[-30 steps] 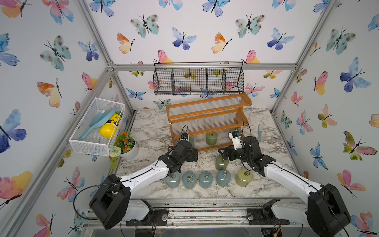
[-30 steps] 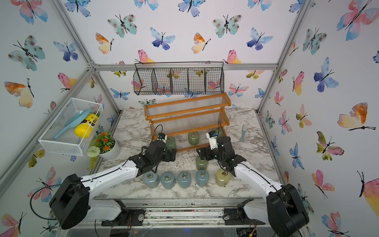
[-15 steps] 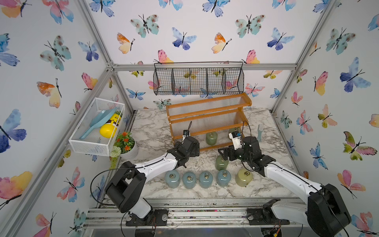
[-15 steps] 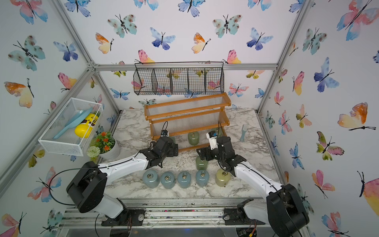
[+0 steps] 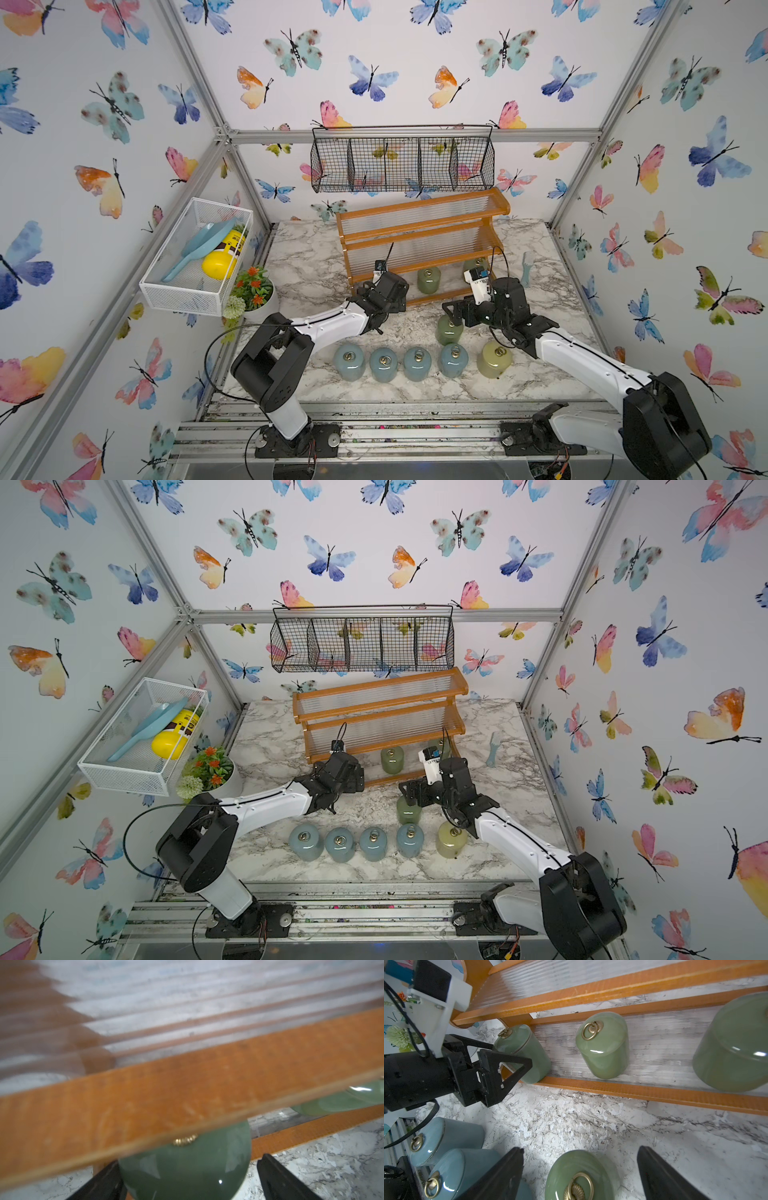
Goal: Remove the tea canisters from the shelf
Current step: Pick up the tea canister from the shelf.
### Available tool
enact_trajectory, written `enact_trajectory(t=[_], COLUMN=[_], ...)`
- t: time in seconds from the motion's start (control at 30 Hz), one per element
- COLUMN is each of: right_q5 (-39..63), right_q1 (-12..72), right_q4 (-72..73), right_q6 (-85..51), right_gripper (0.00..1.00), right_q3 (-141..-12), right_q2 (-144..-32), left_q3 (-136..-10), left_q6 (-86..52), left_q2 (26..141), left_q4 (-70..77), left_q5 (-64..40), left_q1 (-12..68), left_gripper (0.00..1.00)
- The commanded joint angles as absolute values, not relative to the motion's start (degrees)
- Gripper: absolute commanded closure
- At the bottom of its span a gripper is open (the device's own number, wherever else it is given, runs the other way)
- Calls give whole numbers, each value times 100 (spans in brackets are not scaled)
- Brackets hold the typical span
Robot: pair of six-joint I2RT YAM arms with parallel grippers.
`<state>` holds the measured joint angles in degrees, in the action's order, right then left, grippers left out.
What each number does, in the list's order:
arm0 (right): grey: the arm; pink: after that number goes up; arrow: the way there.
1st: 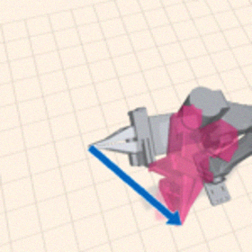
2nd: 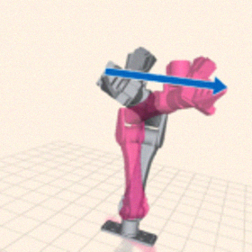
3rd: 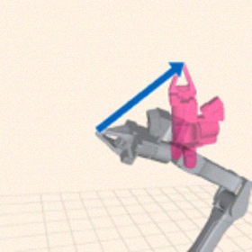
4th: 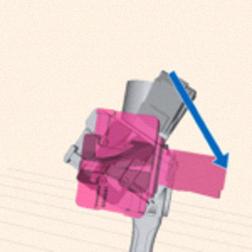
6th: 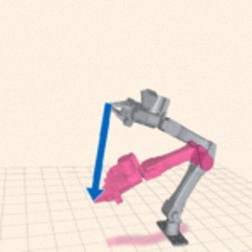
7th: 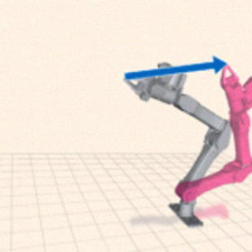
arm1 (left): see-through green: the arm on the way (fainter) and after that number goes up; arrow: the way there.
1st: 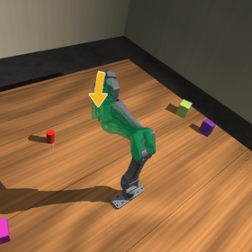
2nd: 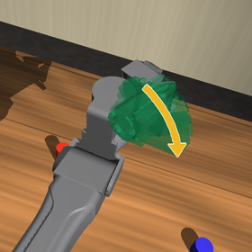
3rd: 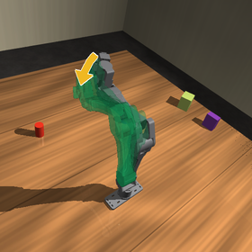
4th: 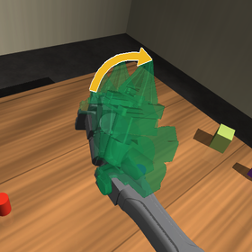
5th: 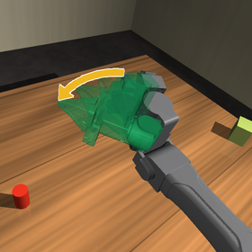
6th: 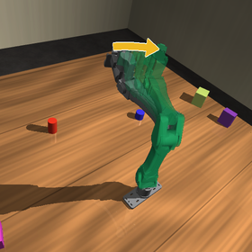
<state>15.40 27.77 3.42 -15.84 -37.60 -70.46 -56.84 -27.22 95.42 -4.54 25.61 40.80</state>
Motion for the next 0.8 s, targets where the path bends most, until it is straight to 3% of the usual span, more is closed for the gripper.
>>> enact_trajectory(t=[0.0, 0.3, 0.63, 0.77], right_q5=[1640, 1649, 1611, 1596], right_q1=[2742, 2733, 2725, 2727], right_q4=[368, 372, 332, 323], right_q6=[-1547, -1556, -1564, -1566], right_gripper=[8, 8, 8, 8], right_q3=[-3651, -3612, -3579, -3577], right_q2=[-6948, -6927, -6874, -6877], left_q3=[-5822, -5887, -5650, -5442], left_q6=[-2725, -2442, -2104, -1834], left_q2=[9694, 9925, 9710, 9448], left_q4=[-387, -196, 256, 465], left_q5=[2666, 2559, 2162, 1808], left_q1=[4002, 3911, 3911, 3924], left_gripper=[2, 0, 24, 24])
